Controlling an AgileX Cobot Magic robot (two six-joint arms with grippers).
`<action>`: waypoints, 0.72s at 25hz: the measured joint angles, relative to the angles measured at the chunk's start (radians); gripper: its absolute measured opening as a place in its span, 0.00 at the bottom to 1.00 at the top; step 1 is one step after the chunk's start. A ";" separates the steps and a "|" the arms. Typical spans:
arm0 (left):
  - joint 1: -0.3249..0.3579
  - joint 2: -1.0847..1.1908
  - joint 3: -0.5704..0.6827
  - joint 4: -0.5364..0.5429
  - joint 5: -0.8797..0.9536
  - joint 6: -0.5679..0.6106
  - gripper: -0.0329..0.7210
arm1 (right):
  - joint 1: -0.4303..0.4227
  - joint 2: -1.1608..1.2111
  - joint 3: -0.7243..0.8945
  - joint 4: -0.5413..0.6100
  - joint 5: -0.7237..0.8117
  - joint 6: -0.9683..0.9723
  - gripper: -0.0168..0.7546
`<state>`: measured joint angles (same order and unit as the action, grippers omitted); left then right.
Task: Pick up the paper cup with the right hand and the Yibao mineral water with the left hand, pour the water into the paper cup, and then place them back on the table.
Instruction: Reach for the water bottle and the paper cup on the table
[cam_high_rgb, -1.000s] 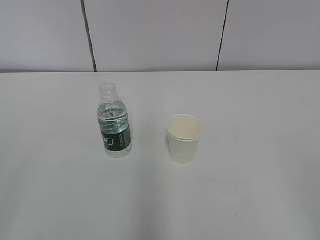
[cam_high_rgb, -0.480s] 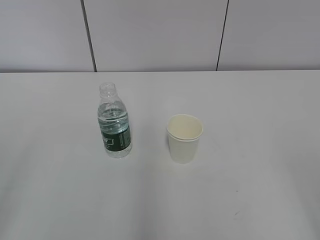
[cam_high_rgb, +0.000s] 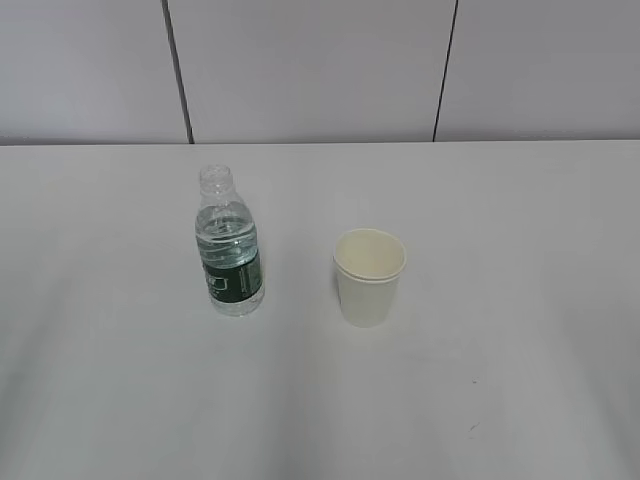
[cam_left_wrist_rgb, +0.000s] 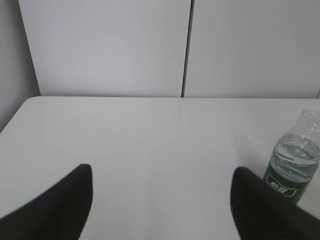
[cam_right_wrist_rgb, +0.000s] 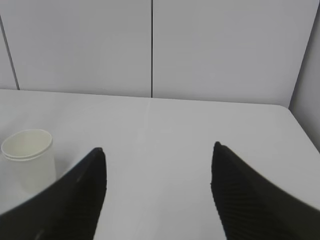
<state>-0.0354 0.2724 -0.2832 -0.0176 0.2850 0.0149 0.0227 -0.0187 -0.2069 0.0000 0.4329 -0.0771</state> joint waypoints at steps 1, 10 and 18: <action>0.000 0.024 0.000 0.000 -0.015 0.000 0.73 | 0.000 0.008 0.002 0.000 -0.011 0.000 0.70; 0.000 0.234 0.049 0.034 -0.285 0.000 0.73 | 0.000 0.367 0.072 0.000 -0.345 -0.006 0.70; 0.000 0.425 0.099 0.038 -0.505 0.000 0.71 | 0.000 0.714 0.086 -0.034 -0.651 -0.016 0.70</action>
<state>-0.0354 0.6971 -0.1843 0.0199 -0.2199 0.0149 0.0227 0.6956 -0.1206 -0.0343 -0.2179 -0.0927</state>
